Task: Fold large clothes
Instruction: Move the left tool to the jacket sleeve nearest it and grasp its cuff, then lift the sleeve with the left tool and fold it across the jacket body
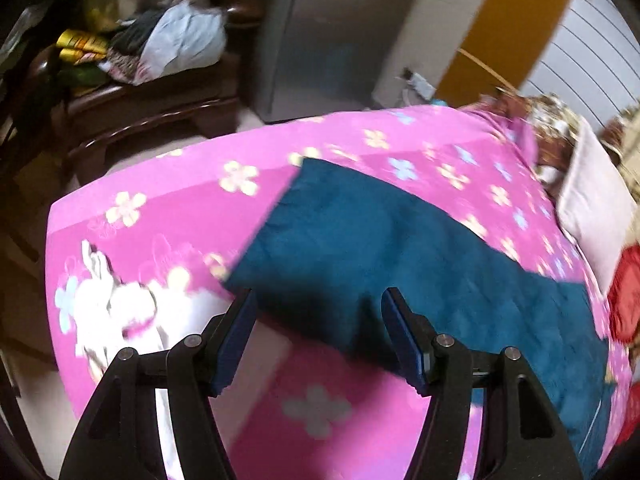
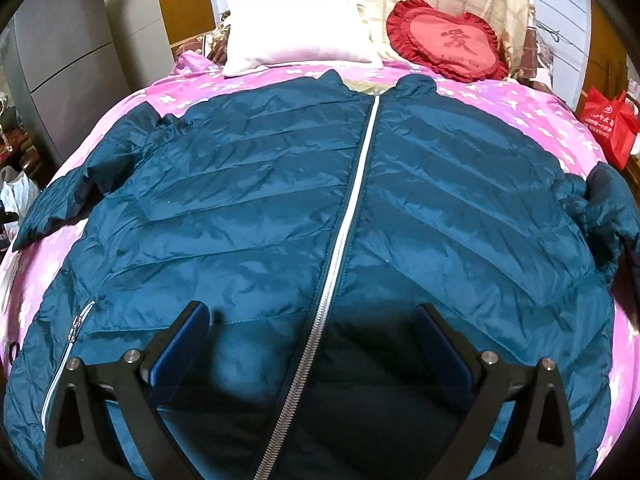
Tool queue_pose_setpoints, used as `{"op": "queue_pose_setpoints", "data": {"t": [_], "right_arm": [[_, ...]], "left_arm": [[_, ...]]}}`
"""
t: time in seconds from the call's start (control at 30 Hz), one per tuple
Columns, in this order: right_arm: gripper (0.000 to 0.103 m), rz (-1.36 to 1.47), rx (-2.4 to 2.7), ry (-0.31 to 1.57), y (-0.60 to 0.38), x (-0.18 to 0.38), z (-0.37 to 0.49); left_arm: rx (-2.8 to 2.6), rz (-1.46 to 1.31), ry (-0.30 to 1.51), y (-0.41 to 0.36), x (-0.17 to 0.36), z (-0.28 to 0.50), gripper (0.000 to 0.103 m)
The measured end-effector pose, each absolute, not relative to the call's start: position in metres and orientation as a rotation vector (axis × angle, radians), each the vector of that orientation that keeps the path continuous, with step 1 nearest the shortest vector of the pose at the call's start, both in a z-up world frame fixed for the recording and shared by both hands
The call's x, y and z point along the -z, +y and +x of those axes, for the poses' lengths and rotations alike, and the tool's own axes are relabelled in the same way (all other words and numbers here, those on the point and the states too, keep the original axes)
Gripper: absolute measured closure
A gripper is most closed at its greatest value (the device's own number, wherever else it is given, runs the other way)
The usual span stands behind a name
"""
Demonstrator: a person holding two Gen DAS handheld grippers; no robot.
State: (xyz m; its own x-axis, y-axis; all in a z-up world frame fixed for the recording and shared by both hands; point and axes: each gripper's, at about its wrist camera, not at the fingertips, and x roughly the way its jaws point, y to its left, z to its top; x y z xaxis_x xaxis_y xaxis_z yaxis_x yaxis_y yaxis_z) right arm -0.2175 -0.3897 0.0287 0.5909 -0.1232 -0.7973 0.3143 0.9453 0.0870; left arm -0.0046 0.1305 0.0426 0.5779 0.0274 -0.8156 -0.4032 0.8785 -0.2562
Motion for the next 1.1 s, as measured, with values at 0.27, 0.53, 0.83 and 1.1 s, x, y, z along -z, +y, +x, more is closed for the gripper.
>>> {"op": "queue_pose_setpoints", "data": {"t": [0.27, 0.53, 0.83, 1.1], "right_arm": [[0.0, 0.203, 0.254, 0.923, -0.384, -0.027, -0.21], [0.0, 0.184, 0.254, 0.934, -0.378, -0.026, -0.204], [0.0, 0.192, 0.257, 0.938, -0.376, -0.026, -0.204], [0.0, 0.219, 0.258, 0.925, -0.378, -0.03, -0.218]], "left_arm": [[-0.291, -0.456, 0.979, 0.148, -0.026, 0.029, 0.063], [-0.295, -0.45, 0.947, 0.147, -0.016, 0.038, 0.065], [-0.148, -0.317, 0.822, 0.097, -0.068, 0.019, 0.103], [0.061, -0.261, 0.715, 0.03, -0.137, -0.017, 0.103]]}}
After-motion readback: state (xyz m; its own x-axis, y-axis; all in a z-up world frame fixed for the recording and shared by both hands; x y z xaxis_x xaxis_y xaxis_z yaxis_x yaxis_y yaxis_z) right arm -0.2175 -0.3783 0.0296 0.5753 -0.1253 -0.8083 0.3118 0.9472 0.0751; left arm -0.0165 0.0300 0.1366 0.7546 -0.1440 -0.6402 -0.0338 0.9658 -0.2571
